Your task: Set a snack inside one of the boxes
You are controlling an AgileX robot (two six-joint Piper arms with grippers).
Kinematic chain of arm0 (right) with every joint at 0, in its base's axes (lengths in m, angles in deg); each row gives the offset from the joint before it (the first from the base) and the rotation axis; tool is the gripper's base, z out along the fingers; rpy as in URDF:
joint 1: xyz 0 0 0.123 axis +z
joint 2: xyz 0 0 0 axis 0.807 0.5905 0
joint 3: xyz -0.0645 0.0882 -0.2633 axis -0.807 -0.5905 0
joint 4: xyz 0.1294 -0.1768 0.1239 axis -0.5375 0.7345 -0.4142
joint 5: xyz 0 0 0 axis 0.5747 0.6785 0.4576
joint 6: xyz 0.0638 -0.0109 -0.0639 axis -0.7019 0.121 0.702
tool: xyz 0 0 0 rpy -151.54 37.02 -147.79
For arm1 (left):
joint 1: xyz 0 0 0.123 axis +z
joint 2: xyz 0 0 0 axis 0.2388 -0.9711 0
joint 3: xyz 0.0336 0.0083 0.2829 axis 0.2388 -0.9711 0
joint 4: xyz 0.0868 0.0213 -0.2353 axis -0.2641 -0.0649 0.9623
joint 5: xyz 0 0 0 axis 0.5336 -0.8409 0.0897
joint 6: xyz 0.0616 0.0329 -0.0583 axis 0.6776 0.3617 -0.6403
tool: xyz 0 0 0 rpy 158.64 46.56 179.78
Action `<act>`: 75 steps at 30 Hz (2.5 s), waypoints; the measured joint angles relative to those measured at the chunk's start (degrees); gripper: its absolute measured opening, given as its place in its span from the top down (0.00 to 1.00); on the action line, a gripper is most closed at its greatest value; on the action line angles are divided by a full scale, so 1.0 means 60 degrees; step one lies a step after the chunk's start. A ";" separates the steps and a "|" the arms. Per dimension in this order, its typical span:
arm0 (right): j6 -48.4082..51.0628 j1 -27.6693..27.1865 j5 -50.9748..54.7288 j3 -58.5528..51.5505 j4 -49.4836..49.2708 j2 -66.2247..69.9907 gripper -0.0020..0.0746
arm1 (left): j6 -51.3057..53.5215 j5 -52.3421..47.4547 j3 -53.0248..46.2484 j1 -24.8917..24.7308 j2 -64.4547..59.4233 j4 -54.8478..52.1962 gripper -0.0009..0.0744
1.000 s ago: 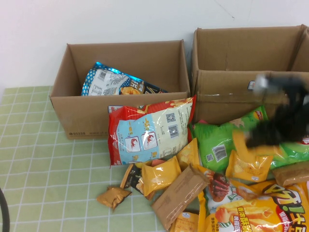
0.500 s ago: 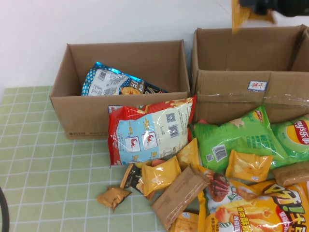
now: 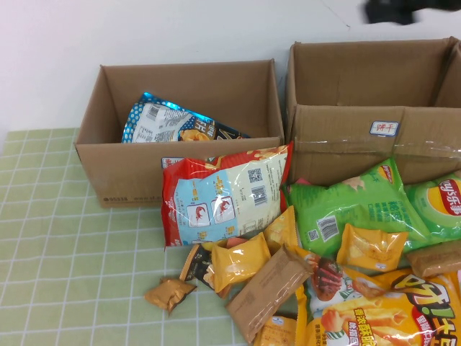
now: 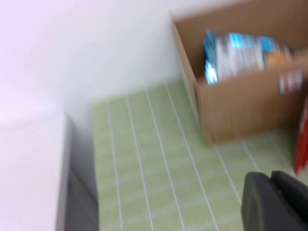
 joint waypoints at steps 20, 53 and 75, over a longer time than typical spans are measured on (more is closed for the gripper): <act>-0.1367 0.0001 -0.0449 -0.5017 0.0992 -0.5180 0.97 | -0.0865 0.1321 -0.4151 0.0000 0.4212 -0.0232 0.99; -0.0973 0.0001 -0.2233 -1.5413 0.0880 -1.3148 0.97 | -0.0867 0.4936 -0.5856 0.0000 0.4212 -0.0512 0.99; -0.0973 0.0001 -0.2233 -1.5421 0.0859 -1.3148 0.97 | -0.0805 0.3593 -0.7249 0.0000 0.4452 -0.0277 0.99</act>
